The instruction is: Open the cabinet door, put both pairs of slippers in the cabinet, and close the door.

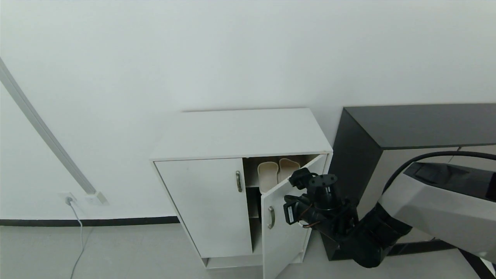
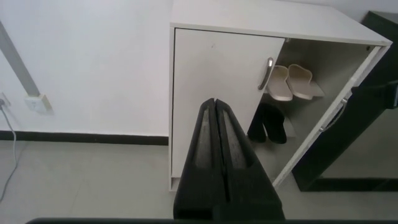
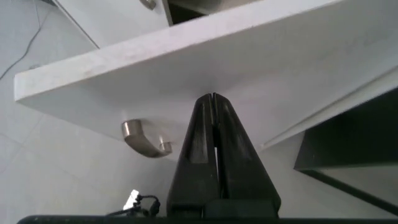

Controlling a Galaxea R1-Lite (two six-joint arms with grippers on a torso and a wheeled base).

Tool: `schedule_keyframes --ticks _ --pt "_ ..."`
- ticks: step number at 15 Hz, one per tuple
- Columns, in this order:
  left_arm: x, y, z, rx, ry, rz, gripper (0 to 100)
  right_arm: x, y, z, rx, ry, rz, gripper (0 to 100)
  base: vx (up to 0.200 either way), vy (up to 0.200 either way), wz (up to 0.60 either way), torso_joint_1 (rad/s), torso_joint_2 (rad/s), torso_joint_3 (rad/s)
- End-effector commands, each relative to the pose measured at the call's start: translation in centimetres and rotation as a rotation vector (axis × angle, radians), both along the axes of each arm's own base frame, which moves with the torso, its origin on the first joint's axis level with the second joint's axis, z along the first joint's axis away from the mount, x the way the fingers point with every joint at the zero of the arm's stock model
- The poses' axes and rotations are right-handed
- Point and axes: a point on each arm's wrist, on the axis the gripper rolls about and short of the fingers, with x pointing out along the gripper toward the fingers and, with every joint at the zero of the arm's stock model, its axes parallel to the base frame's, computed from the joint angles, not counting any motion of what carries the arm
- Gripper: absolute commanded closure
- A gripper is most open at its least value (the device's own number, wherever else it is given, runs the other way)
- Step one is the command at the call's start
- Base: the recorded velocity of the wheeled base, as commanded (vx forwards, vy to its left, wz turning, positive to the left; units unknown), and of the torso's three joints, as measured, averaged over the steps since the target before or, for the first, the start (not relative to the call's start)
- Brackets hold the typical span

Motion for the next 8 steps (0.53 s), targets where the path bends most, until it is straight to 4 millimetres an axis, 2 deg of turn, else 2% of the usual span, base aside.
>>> schedule_keyframes --ticks 1,4,8 --pt "0.0 0.0 0.0 0.0 -0.001 0.001 100 1.4 0.7 -0.4 0.016 -0.019 -0.007 100 0.0 0.0 0.0 0.0 0.0 0.0" --pt "0.0 0.0 0.0 0.0 0.0 0.001 100 3.0 1.3 0.3 0.046 -0.06 -0.021 100 0.0 0.0 0.0 0.0 0.0 0.0" --pt "0.0 0.0 0.0 0.0 -0.001 0.001 100 5.3 1.4 0.1 0.046 -0.06 -0.049 100 0.0 0.0 0.0 0.0 0.0 0.0"
